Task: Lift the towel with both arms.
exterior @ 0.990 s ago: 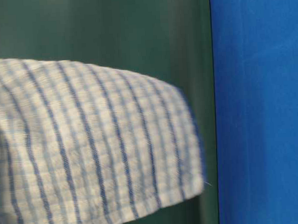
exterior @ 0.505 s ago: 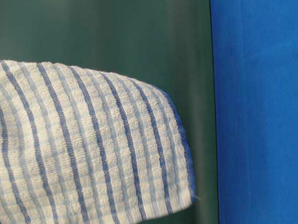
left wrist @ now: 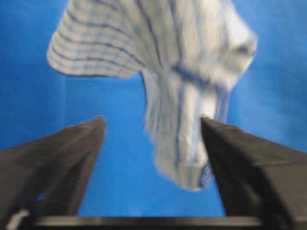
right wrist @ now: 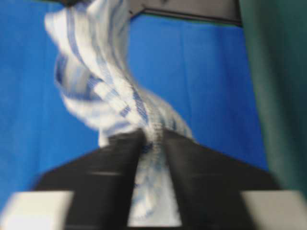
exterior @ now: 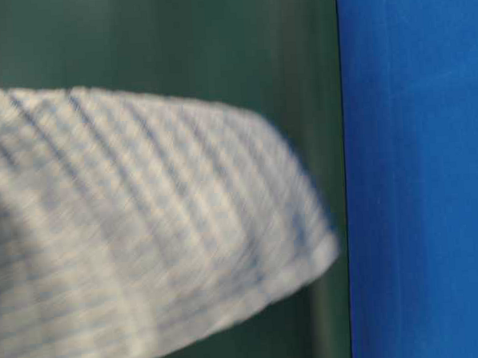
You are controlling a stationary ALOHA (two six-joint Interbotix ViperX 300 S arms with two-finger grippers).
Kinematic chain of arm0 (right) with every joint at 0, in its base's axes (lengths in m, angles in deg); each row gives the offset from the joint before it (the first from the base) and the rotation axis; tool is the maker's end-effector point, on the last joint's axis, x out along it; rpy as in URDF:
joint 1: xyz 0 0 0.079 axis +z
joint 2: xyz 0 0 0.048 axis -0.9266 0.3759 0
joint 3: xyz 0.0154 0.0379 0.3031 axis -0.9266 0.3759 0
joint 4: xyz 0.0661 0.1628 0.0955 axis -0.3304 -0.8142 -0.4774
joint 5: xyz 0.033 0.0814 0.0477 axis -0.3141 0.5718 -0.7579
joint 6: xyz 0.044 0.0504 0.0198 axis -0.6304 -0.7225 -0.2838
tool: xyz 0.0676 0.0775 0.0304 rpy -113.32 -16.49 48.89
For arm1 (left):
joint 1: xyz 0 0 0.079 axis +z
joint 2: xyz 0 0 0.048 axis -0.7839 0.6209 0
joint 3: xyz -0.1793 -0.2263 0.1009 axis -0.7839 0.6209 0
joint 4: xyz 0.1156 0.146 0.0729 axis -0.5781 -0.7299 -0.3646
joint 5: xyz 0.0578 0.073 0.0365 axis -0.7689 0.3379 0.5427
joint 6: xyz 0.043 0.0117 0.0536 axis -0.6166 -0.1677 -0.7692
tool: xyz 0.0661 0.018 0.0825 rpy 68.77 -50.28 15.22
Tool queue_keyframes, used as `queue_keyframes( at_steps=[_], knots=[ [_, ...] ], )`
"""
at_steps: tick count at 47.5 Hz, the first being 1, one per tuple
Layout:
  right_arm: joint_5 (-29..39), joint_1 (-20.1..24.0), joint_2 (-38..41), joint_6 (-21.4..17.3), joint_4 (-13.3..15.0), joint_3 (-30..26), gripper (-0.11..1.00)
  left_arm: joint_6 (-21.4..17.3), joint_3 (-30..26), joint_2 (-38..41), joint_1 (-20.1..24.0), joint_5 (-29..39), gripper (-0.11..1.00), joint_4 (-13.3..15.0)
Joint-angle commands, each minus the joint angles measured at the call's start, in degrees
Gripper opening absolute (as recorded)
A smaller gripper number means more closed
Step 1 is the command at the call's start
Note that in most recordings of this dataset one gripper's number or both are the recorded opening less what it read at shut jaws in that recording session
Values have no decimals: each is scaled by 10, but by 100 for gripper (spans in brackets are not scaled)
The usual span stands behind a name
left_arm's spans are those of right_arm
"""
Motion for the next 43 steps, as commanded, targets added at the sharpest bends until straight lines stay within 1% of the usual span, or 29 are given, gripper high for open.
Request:
queue_keyframes(
  at_steps=[1, 2, 4, 6, 7, 11, 18, 21, 24, 34, 43],
  knots=[
    [-4, -1, -3, 2, 4, -14, 49, 0, -3, -12, 0, -6, 83, -1],
    [-4, 0, -2, 1, 4, -13, 54, 0, -3, -14, 0, -5, 86, -1],
    [-3, -1, -2, 0, 4, -12, 64, 0, 0, -17, 1, -6, 88, -2],
    [-3, -1, -2, -1, 5, -12, 69, 1, 3, -20, 1, -6, 87, -1],
    [-2, -1, -2, -2, 5, -12, 70, 3, 4, -22, 0, -6, 86, -1],
    [-1, -2, -2, -4, 5, -11, 66, 4, 11, -26, 0, -11, 86, 0],
    [0, -1, -2, -6, 0, 2, 68, 4, 28, -20, -6, -28, 86, 2],
    [0, 0, -2, -10, -6, 17, 68, 4, 47, -15, -11, -47, 86, 2],
    [-2, 0, -1, -18, -14, 38, 68, 4, 73, -7, -11, -69, 86, 2],
    [-11, 7, 6, -41, -16, 112, 68, 6, 160, 29, -12, -154, 86, 4],
    [-63, 16, 31, -70, -16, 183, 68, 7, 222, 72, -13, -227, 86, 4]
  ],
)
